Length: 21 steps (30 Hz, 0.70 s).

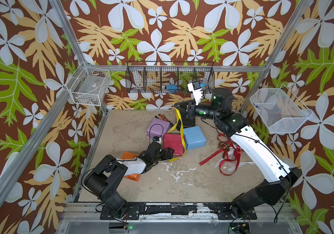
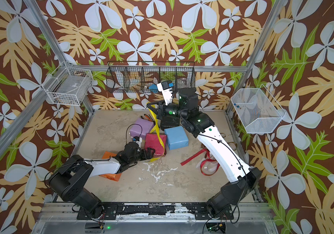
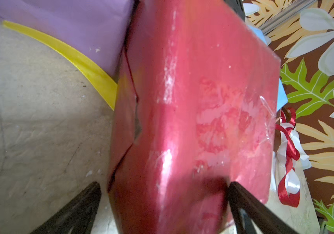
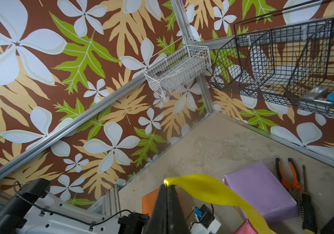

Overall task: Untie the ribbon bows on the gift boxes
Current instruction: Pull the ribbon from the gift box.

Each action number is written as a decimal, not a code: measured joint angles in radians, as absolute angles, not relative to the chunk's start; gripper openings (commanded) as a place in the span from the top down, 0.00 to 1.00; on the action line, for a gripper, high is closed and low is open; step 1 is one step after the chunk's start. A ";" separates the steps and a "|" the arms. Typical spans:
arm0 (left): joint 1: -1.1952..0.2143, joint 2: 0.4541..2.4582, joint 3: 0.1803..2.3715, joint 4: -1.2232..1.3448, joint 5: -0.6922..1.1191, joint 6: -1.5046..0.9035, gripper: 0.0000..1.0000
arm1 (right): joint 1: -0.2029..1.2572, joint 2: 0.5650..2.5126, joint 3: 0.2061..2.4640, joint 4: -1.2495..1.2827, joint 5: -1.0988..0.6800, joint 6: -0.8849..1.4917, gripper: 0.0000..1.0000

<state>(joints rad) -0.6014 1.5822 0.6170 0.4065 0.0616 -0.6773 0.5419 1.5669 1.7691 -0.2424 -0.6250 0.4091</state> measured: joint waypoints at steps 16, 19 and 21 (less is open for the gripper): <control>-0.601 1.551 0.827 0.215 0.014 -0.547 0.00 | 0.509 1.568 1.789 -0.187 -0.675 0.410 1.00; -0.601 1.625 0.854 0.199 0.004 -0.533 0.00 | 0.509 1.560 1.797 -0.187 -0.681 0.411 1.00; -0.601 1.663 0.874 0.195 0.005 -0.521 0.00 | 0.508 1.556 1.805 -0.187 -0.687 0.411 1.00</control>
